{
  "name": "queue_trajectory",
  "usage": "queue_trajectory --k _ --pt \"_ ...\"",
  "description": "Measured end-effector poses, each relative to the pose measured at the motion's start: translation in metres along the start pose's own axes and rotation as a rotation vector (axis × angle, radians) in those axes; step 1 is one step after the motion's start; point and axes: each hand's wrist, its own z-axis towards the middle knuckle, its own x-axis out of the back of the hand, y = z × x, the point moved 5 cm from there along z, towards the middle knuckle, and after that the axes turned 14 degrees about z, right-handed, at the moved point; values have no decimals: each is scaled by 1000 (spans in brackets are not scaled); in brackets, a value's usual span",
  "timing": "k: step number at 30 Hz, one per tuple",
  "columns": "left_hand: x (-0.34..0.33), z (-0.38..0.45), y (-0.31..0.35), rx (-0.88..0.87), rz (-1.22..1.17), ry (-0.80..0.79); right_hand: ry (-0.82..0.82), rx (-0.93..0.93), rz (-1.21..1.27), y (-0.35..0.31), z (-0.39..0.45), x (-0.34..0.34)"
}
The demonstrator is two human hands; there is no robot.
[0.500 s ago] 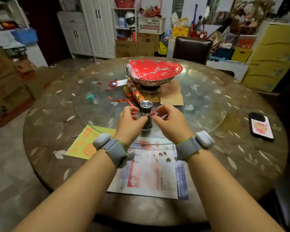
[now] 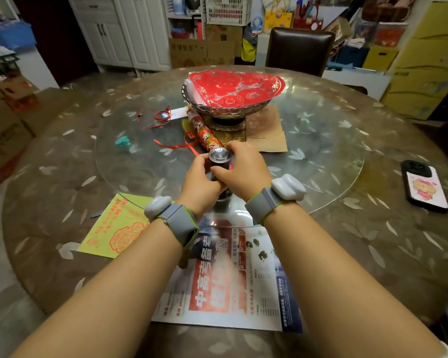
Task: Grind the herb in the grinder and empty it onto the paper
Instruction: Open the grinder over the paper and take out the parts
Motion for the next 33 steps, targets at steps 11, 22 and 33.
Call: queue_trajectory --k 11,22,33 --pt "23 -33 34 -185 4 21 152 0 278 -22 -29 24" --pt "20 -187 29 -389 163 -86 56 -162 653 -34 -183 27" --pt "19 -219 4 -444 686 -1 -15 -227 598 -13 -231 8"
